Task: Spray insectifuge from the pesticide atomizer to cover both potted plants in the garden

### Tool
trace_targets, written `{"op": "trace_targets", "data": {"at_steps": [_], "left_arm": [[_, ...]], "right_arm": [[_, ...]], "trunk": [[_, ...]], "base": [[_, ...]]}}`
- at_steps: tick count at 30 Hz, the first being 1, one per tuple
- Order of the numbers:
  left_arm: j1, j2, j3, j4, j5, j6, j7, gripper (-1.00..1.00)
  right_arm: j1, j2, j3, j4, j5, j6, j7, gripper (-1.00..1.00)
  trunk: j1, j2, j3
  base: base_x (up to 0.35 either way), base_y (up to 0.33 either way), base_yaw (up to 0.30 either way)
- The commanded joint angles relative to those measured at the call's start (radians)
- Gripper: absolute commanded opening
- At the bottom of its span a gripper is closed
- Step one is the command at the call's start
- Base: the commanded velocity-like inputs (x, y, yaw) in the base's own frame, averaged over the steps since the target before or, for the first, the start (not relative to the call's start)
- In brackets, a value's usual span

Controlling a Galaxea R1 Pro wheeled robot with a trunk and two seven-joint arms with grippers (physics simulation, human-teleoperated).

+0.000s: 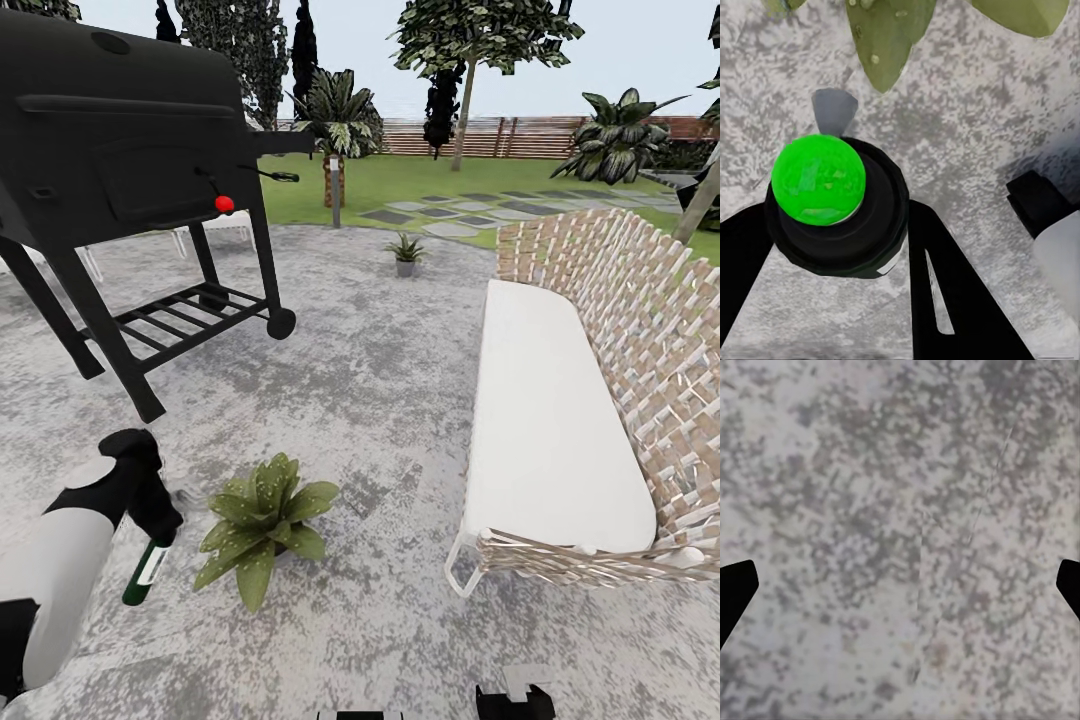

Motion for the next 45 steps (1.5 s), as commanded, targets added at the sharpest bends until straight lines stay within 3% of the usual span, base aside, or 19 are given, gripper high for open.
{"op": "trace_targets", "data": {"at_steps": [1, 5, 9, 12, 14, 21, 42, 45], "left_arm": [[0.002, 0.013, 0.004, -0.001, -0.009, 0.009, -0.009, -1.0], [0.049, 0.037, 0.005, -0.001, -0.008, 0.009, -0.009, -1.0], [0.085, 0.029, 0.01, -0.011, -0.005, 0.015, -0.009, -1.0], [0.089, -0.019, 0.011, -0.013, -0.006, 0.016, -0.009, -1.0], [0.09, -0.029, 0.01, -0.011, -0.007, 0.016, -0.009, -1.0], [0.167, -0.004, 0.018, -0.012, 0.004, 0.012, -0.009, -1.0], [0.155, -0.024, 0.018, -0.077, 0.009, 0.024, -0.009, -1.0], [0.155, -0.036, 0.018, -0.077, 0.008, 0.025, -0.009, -1.0]], "right_arm": [[0.0, 0.0, 0.009, 0.0, -0.008, -0.002, -0.002, 1.0], [0.002, 0.0, 0.009, 0.0, -0.008, -0.002, -0.002, 1.0], [0.002, 0.0, 0.009, 0.0, -0.008, -0.002, -0.002, 1.0], [0.003, 0.0, 0.009, 0.0, -0.008, -0.002, -0.002, 1.0], [0.003, 0.0, 0.009, 0.0, -0.008, -0.002, -0.002, 1.0], [0.004, 0.0, 0.009, 0.0, -0.008, -0.002, -0.002, 1.0], [0.006, -0.001, 0.009, 0.0, -0.008, -0.003, -0.002, 1.0], [0.007, -0.02, 0.009, 0.0, -0.008, -0.003, -0.001, 1.0]], "trunk": [[0.0, 0.0, -0.001], [0.0, 0.0, -0.001], [0.0, 0.0, -0.001], [0.0, 0.0, -0.001], [0.0, 0.0, -0.001], [0.0, 0.0, -0.001], [0.0, 0.0, 0.004], [0.0, 0.0, 0.004]], "base": [[0.0, 0.0, 0.0], [0.0, 0.0, 0.0], [0.0, 0.0, 0.0], [0.0, 0.0, 0.0], [0.0, 0.0, 0.0], [0.0, 0.0, 0.0], [-0.089, -0.112, 0.12], [-0.002, -0.138, 0.004]]}}
